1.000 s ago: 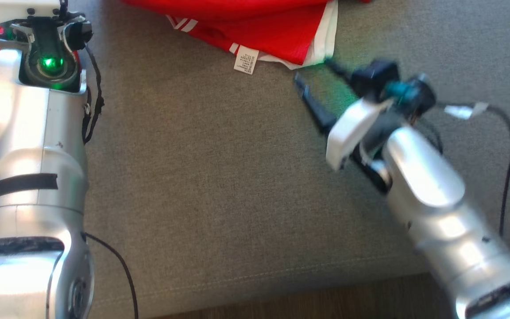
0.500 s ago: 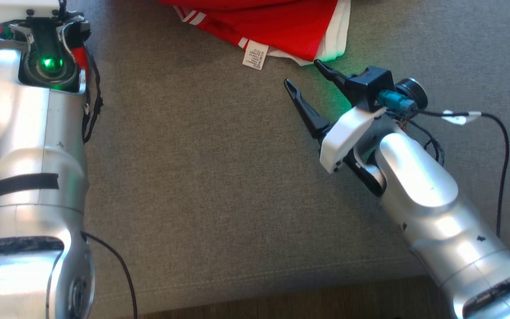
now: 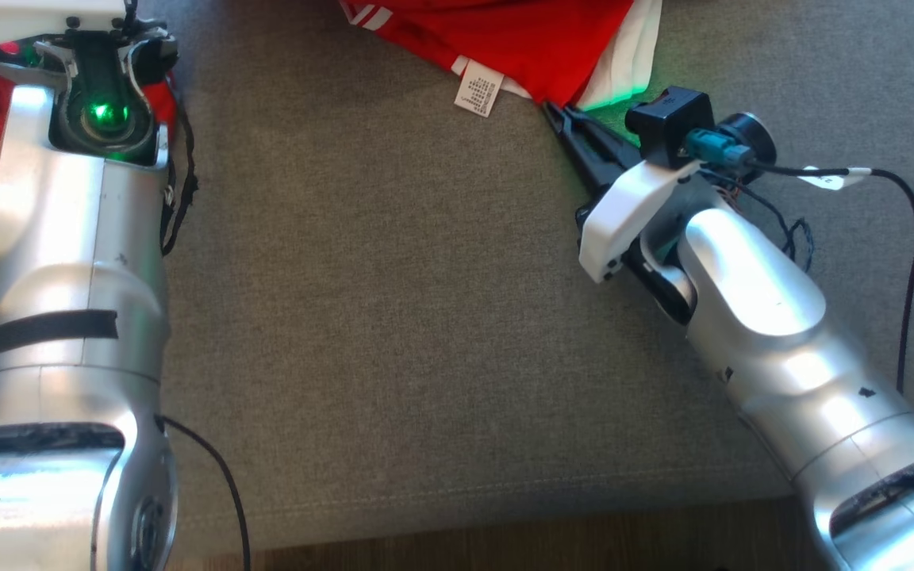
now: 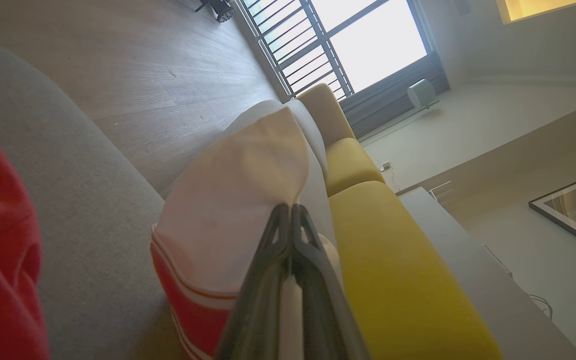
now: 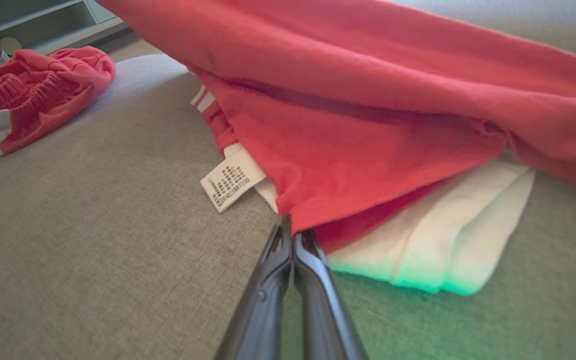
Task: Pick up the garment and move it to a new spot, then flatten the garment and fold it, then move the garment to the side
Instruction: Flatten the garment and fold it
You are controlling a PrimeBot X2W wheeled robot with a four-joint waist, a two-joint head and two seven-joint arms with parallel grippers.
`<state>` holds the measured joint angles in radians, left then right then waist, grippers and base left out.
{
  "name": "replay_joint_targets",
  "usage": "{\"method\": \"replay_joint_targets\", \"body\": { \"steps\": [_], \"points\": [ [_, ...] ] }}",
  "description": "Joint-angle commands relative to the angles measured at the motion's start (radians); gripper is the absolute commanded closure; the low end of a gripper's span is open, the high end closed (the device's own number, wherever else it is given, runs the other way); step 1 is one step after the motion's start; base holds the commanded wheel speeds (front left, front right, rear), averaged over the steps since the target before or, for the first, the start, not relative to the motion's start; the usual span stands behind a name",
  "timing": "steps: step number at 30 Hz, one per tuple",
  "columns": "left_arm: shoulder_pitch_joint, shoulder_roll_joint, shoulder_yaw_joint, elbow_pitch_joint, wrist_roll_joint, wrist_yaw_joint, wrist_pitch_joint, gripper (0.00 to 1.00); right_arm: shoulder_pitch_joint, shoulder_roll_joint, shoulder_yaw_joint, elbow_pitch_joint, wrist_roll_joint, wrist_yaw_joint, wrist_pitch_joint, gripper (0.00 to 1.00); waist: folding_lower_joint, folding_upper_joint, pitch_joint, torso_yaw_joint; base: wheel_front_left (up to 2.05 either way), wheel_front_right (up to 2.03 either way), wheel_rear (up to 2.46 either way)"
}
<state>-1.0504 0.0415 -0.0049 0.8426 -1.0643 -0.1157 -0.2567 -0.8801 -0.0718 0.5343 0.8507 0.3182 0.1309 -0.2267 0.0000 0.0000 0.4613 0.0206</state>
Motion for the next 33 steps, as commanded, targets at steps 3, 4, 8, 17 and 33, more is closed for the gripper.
{"method": "replay_joint_targets", "body": {
  "steps": [3,4,8,17,33],
  "points": [
    [-0.033,0.035,0.025,-0.034,0.009,-0.008,-0.005,1.00,-0.032,0.021,-0.021,-0.029,0.002,0.000,-0.025,1.00,0.0000,0.0000,-0.004,-0.001,0.00,0.00,0.00],
    [-0.032,0.035,0.032,-0.036,0.008,-0.009,-0.005,1.00,-0.030,0.022,-0.041,-0.039,0.008,0.000,-0.028,1.00,0.0000,0.0000,-0.010,-0.003,0.00,0.00,0.00],
    [-0.022,0.035,0.054,-0.054,-0.016,-0.012,-0.002,1.00,-0.017,0.016,-0.141,-0.144,0.040,0.000,-0.034,1.00,0.0000,0.0000,-0.062,-0.025,0.00,0.00,0.00],
    [-0.046,0.055,0.070,-0.151,-0.076,0.016,0.074,1.00,-0.083,-0.129,-0.409,-0.508,0.061,0.000,0.069,1.00,0.0000,0.0000,-0.220,-0.074,0.00,0.00,0.00],
    [-0.459,0.088,-0.046,-0.126,0.046,0.166,0.121,1.00,-0.528,-0.071,-0.484,-0.234,-0.146,0.000,0.243,1.00,0.0000,0.0000,-0.078,-0.123,0.00,0.00,0.00]
  ]
}}
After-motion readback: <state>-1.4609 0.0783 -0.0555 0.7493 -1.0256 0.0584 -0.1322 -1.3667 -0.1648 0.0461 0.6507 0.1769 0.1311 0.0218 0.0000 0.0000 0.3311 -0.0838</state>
